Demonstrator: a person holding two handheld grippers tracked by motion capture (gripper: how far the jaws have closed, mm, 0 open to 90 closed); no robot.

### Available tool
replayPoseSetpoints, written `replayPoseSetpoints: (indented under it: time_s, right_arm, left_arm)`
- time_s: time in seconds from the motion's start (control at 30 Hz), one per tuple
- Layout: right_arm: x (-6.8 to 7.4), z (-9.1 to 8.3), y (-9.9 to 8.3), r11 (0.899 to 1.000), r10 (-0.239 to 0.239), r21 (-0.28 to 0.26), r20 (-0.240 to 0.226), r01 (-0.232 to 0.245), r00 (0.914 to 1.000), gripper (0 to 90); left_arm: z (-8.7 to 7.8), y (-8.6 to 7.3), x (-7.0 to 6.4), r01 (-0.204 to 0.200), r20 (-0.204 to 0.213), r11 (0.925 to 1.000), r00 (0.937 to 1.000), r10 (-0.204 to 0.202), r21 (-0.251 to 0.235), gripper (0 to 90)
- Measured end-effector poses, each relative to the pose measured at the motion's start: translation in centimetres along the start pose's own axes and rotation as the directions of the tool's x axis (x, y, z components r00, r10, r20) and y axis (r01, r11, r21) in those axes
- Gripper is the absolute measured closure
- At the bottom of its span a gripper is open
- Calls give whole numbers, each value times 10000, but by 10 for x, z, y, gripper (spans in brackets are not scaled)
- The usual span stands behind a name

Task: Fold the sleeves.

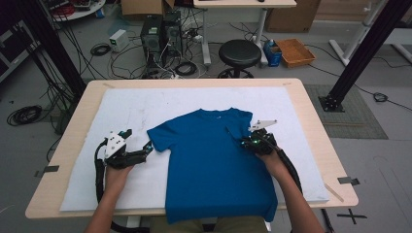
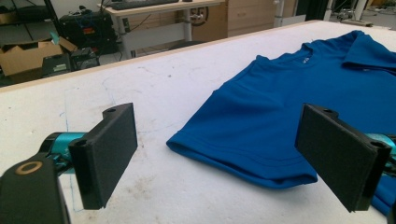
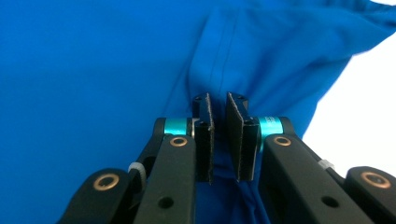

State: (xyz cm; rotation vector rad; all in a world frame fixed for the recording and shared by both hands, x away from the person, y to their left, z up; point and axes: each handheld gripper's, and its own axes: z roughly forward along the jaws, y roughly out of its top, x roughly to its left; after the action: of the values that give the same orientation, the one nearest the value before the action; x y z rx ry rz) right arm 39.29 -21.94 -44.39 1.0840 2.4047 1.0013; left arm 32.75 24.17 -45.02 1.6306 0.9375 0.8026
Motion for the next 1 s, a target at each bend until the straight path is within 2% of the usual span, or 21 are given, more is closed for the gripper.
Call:
replayPoseSetpoints:
  time_s: [0.03, 0.07, 0.1, 0.13, 0.23, 0.27, 0.33, 0.43, 0.5, 0.57, 0.6, 0.63, 0.67, 0.7, 0.73, 0.8, 0.83, 0.87, 0.93, 0.97, 1.0]
  right_arm:
    - [-1, 0, 1, 9996, 237, -102, -974, -248, 9950, 725]
    - [-1, -2, 1, 9993, 253, -254, -1326, -289, 9908, 686]
    - [-1, -2, 1, 9993, 253, -254, -1326, -289, 9908, 686]
    - [0, -6, 1, 9985, 246, -457, -1209, -303, 9924, 650]
    - [-6, -21, 2, 9905, 538, -1221, -745, -627, 9958, 648]
    - [-4, -25, 3, 9885, 498, -1405, -494, -563, 9975, 649]
    - [3, -25, 5, 9881, 278, -1500, -408, -337, 9988, 692]
    - [15, -13, 10, 9947, 10, -1030, -341, -45, 9994, 710]
    - [21, -1, 12, 9989, -121, -452, -114, 116, 9999, 749]
    - [24, 11, 12, 9989, -436, 196, 418, 428, 9982, 820]
    - [24, 12, 13, 9989, -460, 98, 436, 456, 9980, 882]
    - [24, 12, 14, 9987, -480, 174, 608, 470, 9970, 886]
    - [24, 12, 15, 9992, -390, 151, 620, 381, 9973, 888]
    - [21, 11, 15, 9996, 165, -249, -40, -166, 9999, 887]
    - [21, 11, 15, 9996, 165, -249, -40, -166, 9999, 887]
    - [18, 5, 16, 9933, 731, -858, -583, -779, 9956, 886]
    - [14, 0, 17, 9849, 1040, -1297, -887, -1150, 9906, 824]
    - [14, 0, 17, 9849, 1040, -1297, -887, -1150, 9906, 824]
    - [11, -2, 16, 9774, 1350, -1451, -1303, -1536, 9822, 597]
    - [9, -3, 16, 9765, 1410, -1440, -1371, -1605, 9805, 561]
    - [8, -5, 15, 9766, 1427, -1450, -1157, -1588, 9830, 533]
  left_arm:
    - [0, 0, 0, 7, 1, 10000, 10000, -7, -2, 129]
    - [0, 0, 0, 57, 2, 10000, 10000, -57, -11, 129]
    - [0, 0, 0, 101, 3, 9999, 9999, -101, -24, 129]
    - [0, 0, 1, 103, 22, 9999, 9999, -103, -4, 129]
    - [0, 0, 0, 84, -5, 10000, 10000, -84, 21, 131]
    - [0, 0, 0, 75, -6, 10000, 10000, -75, 16, 131]
    - [0, 0, 0, 20, 9, 10000, 10000, -20, 39, 140]
    - [0, 0, 0, 4, 7, 10000, 10000, -4, 41, 140]
    - [0, 0, 0, 6, 9, 10000, 10000, -6, 43, 140]
    - [1, 0, 0, 21, 9, 10000, 10000, -21, 42, 140]
    - [0, 0, 0, 44, 11, 10000, 10000, -44, 41, 140]
    - [1, 0, 0, 44, 7, 10000, 10000, -44, 39, 140]
    - [0, 0, 0, 43, 16, 10000, 10000, -43, 40, 140]
    - [0, 0, 0, 28, 24, 10000, 10000, -28, 44, 140]
    - [0, 0, 0, 29, 25, 10000, 10000, -29, 45, 140]
    - [1, 0, 0, 28, 17, 10000, 10000, -28, 46, 140]
    - [1, 0, 0, 18, 19, 10000, 10000, -18, 51, 140]
    - [1, 0, 0, 21, 21, 10000, 10000, -21, 52, 140]
    - [0, 0, 1, 19, 24, 10000, 10000, -19, 55, 140]
    - [0, 0, 0, 46, 11, 10000, 10000, -46, 49, 140]
    - [0, 0, 1, 60, 15, 10000, 10000, -60, 30, 140]
